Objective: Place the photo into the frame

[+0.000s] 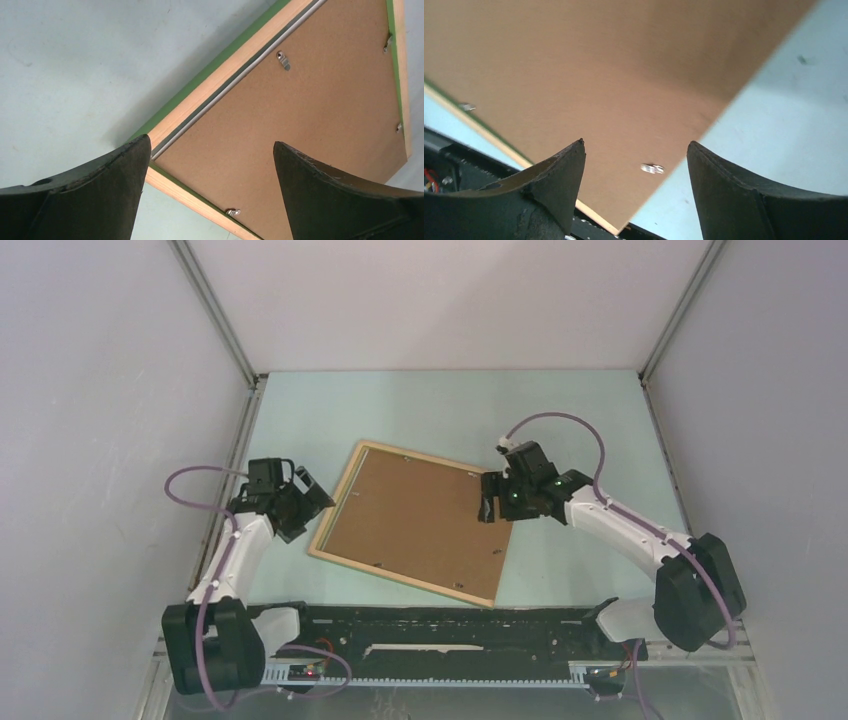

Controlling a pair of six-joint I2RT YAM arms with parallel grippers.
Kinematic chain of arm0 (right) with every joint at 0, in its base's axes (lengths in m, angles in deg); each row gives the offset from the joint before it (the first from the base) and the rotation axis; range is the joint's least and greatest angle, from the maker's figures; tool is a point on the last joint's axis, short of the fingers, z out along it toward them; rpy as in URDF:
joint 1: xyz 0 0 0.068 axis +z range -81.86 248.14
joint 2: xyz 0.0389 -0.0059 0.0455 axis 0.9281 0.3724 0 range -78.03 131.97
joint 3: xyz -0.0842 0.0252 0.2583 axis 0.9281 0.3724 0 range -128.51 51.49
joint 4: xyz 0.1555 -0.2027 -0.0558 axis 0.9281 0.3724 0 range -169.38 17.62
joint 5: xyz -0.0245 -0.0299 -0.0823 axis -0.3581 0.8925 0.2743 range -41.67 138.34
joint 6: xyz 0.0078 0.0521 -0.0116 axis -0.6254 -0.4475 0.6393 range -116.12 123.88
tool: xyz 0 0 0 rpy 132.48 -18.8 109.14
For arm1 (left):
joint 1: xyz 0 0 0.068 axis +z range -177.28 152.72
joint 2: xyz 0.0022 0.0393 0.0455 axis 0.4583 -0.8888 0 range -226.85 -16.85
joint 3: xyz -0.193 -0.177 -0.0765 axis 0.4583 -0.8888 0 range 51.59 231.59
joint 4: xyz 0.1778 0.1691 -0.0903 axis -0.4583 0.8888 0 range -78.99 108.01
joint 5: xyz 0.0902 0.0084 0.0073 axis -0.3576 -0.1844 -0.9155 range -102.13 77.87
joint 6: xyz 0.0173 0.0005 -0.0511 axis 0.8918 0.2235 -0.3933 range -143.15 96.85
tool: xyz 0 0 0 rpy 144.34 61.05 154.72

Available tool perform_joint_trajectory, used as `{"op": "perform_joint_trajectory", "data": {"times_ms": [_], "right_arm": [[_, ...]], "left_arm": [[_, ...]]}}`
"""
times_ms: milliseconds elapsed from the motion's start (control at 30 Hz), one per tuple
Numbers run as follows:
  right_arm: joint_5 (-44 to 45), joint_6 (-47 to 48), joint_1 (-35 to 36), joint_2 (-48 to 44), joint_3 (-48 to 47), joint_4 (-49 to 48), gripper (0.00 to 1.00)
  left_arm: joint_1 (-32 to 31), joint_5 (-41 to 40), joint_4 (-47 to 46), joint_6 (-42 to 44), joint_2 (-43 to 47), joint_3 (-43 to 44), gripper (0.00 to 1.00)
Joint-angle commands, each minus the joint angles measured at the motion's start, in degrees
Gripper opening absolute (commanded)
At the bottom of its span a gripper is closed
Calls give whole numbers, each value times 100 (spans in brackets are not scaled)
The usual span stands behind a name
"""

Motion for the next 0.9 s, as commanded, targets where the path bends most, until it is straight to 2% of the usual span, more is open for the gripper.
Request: {"op": "perform_joint_trajectory", "data": {"times_ms": [0, 200, 300, 867], "right_arm": [[213, -733, -446, -367, 515, 363, 81], [63, -1261, -415, -506, 908, 160, 78], [64, -1371, -241, -408, 935, 65, 77], [139, -1594, 139, 226, 934, -266, 73]], "left_arm": [[115, 203, -201, 287, -610, 615, 100], [277, 781, -340, 230, -2214, 1353, 100], [280, 790, -416, 269, -2598, 1497, 100], [279, 1009, -788, 384, -2713, 1152, 100]]}}
